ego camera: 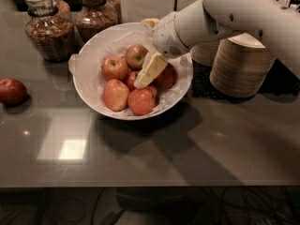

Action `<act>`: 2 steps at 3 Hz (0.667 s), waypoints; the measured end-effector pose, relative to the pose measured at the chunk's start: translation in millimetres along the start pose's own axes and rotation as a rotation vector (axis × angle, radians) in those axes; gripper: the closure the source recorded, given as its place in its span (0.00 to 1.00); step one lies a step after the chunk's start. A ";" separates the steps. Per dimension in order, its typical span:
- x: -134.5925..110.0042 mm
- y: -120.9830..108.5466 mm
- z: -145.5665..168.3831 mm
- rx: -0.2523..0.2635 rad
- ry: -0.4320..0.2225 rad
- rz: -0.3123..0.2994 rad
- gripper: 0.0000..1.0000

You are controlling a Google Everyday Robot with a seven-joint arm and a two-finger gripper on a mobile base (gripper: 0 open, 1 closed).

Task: Pick apple from white bowl

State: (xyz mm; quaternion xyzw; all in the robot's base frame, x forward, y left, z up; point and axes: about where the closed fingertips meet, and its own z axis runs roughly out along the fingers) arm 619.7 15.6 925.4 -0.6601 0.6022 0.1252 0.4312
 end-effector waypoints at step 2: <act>-0.1 0.0 0.0 0.000 0.000 0.000 0.19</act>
Offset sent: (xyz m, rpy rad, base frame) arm 0.0000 0.0000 0.0001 0.0000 0.0000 0.0001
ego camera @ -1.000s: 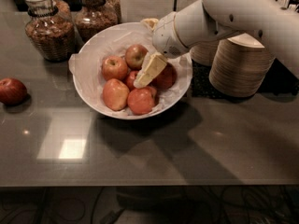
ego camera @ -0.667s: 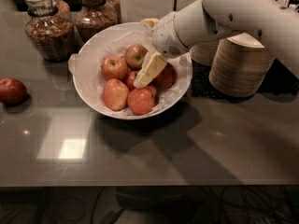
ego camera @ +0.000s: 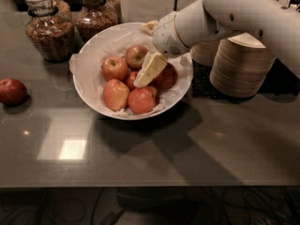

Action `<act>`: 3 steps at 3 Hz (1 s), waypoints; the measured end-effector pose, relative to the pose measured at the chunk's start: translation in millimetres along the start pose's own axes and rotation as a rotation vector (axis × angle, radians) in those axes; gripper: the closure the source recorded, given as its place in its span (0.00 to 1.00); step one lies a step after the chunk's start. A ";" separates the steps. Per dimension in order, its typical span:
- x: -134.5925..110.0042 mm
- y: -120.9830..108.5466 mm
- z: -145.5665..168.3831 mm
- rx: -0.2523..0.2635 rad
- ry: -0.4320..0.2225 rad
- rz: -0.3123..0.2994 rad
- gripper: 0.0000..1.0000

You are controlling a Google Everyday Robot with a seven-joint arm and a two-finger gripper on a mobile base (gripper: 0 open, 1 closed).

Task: Pick apple from white bowl

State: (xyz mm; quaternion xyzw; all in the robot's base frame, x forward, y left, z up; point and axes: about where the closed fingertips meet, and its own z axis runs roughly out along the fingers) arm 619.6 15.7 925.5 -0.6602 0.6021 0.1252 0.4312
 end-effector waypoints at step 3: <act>-0.1 0.0 0.1 0.000 0.000 0.000 0.80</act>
Offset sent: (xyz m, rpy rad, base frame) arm 0.0000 0.0000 0.0000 0.0000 0.0000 0.0000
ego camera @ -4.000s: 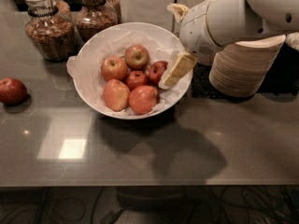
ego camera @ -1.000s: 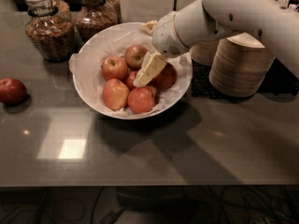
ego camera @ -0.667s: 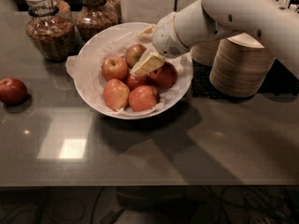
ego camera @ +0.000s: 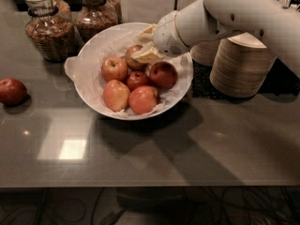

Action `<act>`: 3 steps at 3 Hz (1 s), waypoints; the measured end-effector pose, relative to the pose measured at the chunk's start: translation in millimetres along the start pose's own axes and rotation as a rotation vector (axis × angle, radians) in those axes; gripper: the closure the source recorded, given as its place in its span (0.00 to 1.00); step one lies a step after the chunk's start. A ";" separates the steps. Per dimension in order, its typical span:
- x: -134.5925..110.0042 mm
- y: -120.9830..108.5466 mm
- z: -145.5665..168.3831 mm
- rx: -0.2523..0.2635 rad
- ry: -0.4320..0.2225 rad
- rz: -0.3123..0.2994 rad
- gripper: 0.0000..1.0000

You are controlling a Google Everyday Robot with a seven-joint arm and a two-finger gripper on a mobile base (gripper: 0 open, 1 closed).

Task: Pick apple from white bowl

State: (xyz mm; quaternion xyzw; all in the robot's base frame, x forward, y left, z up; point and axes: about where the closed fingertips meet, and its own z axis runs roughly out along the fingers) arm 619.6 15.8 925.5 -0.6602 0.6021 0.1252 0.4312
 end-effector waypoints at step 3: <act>-0.1 0.0 0.1 0.000 0.000 0.000 0.14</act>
Offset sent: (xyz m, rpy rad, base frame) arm 0.0000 0.0000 0.0000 0.0000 0.0000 0.0000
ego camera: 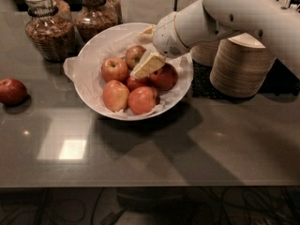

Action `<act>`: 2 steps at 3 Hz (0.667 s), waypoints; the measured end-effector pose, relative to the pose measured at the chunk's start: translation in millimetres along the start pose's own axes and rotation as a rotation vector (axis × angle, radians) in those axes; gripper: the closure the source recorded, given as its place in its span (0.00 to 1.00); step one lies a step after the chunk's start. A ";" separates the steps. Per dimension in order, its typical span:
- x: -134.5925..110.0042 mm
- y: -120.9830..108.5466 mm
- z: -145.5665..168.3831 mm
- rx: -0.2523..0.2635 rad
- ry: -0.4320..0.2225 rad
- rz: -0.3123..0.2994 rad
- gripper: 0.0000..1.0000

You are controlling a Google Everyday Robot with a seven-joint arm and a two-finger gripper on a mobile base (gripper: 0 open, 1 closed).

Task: Pick apple from white bowl

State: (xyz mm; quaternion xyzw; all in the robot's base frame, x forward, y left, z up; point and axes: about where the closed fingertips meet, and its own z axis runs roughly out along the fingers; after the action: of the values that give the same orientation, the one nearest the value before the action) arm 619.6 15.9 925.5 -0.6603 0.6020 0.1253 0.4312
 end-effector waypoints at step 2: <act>4.5 -2.1 4.3 0.000 0.012 0.001 0.01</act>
Offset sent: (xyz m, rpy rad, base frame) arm 0.0113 -0.0052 -0.0093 -0.0225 0.0022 -0.0201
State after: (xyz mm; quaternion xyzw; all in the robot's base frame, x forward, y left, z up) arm 624.1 15.7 920.7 -0.6608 0.6049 0.1216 0.4274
